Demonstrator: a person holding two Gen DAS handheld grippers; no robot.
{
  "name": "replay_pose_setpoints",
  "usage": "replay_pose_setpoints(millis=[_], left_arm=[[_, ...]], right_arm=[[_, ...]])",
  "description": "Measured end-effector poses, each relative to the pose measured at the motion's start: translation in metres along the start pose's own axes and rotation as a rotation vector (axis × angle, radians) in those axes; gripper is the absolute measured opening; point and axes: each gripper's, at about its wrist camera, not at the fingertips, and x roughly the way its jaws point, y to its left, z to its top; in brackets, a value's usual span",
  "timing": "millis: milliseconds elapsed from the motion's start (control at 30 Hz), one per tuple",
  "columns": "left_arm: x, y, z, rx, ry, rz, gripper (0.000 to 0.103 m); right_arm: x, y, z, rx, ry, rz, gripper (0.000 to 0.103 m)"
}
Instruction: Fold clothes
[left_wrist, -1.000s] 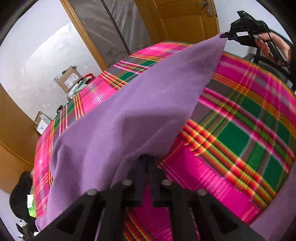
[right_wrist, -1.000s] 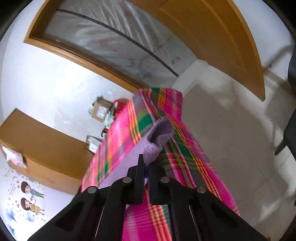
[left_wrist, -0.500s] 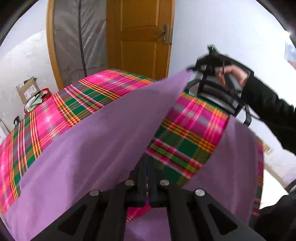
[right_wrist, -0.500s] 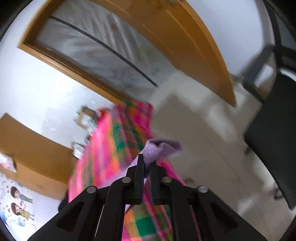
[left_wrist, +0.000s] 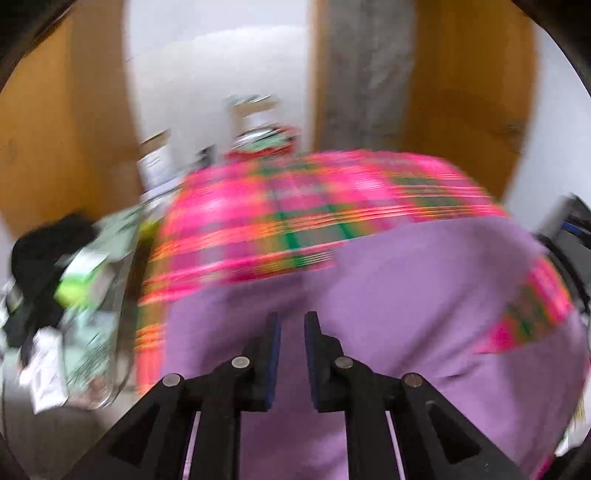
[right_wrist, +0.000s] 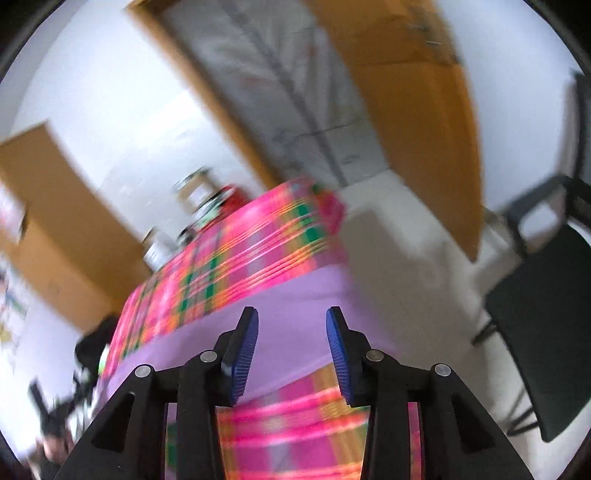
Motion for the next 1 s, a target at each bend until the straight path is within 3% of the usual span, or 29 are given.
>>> replay_pose_setpoints(millis=[133, 367, 433, 600, 700, 867, 933, 967, 1000], left_arm=[[0.027, 0.056, -0.003, -0.119, 0.056, 0.066, 0.014], [0.065, 0.090, -0.001, -0.216, 0.123, -0.102, 0.026], [0.072, 0.091, 0.001, -0.207, 0.123, -0.109, 0.027], [0.070, 0.089, 0.007, -0.152, 0.088, 0.013, 0.027], [0.082, 0.085, 0.007, -0.137, 0.121, -0.018, 0.036], [0.091, 0.081, 0.010, -0.124, 0.121, 0.008, 0.048], [0.093, 0.079, 0.013, -0.118, 0.127, 0.023, 0.048], [0.095, 0.076, 0.015, -0.101, 0.135, 0.042, 0.041], [0.095, 0.073, 0.016, -0.092, 0.138, 0.039, 0.028]], right_arm=[[0.015, 0.055, -0.041, -0.079, 0.066, 0.103, 0.040], [0.046, 0.103, -0.102, -0.109, 0.223, 0.174, 0.040], [0.049, 0.106, -0.110, -0.098, 0.239, 0.168, 0.040], [0.046, 0.105, -0.113, -0.075, 0.230, 0.152, 0.040], [0.043, 0.105, -0.113, -0.069, 0.224, 0.149, 0.040], [0.041, 0.108, -0.116, -0.057, 0.226, 0.157, 0.040], [0.044, 0.108, -0.117, -0.048, 0.229, 0.159, 0.040], [0.045, 0.107, -0.118, -0.043, 0.231, 0.160, 0.040], [0.046, 0.107, -0.120, -0.036, 0.233, 0.160, 0.040]])
